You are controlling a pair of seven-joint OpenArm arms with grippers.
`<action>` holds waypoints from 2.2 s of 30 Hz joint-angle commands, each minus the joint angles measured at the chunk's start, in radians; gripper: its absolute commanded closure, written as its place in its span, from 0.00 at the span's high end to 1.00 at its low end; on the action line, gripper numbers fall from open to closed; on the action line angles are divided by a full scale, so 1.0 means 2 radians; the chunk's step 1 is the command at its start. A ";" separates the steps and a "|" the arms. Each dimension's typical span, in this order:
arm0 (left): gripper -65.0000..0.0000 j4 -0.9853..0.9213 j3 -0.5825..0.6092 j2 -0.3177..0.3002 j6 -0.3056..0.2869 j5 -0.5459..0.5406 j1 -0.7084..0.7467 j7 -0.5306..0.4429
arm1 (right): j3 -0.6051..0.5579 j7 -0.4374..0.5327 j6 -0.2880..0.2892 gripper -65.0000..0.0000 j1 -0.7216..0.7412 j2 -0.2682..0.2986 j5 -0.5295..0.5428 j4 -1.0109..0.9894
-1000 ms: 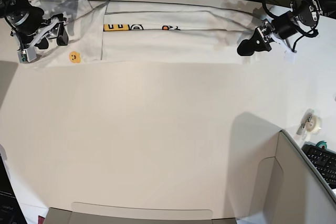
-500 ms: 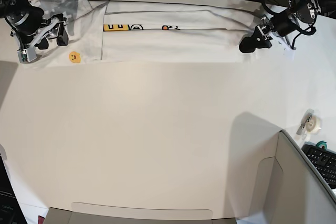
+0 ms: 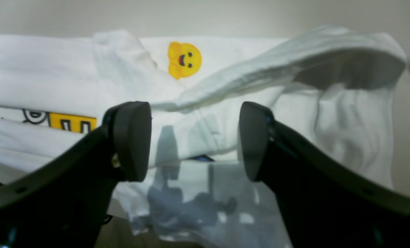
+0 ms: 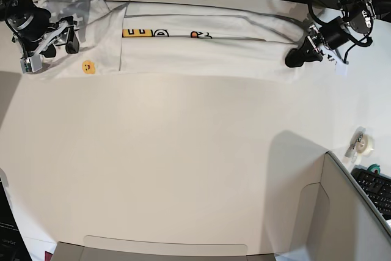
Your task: Layout the t-shirt on the table in an organized manner, then fold the t-shirt properly
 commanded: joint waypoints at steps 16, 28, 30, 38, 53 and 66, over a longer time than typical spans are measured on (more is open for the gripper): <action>0.00 0.057 0.004 0.003 0.014 0.033 -0.002 0.021 | 0.006 0.010 0.001 0.61 0.025 0.012 0.009 -0.009; 0.00 0.212 0.076 0.006 0.017 0.033 -0.002 0.021 | 0.072 0.010 0.000 0.61 0.031 0.028 0.008 -0.011; 0.00 0.233 0.078 0.014 0.017 0.033 -0.002 0.021 | 0.103 0.010 0.000 0.61 0.031 0.029 0.007 -0.018; 0.00 0.298 0.159 0.052 0.017 0.033 -0.004 0.021 | 0.177 0.010 0.001 0.61 0.031 0.059 -0.009 -0.092; 0.00 0.289 0.300 0.129 0.017 0.137 -0.064 -0.006 | 0.192 0.009 0.001 0.61 0.027 0.059 -0.009 -0.121; 0.00 0.264 0.345 0.131 0.017 0.144 -0.094 -0.008 | 0.190 0.009 0.001 0.61 0.028 0.057 -0.009 -0.121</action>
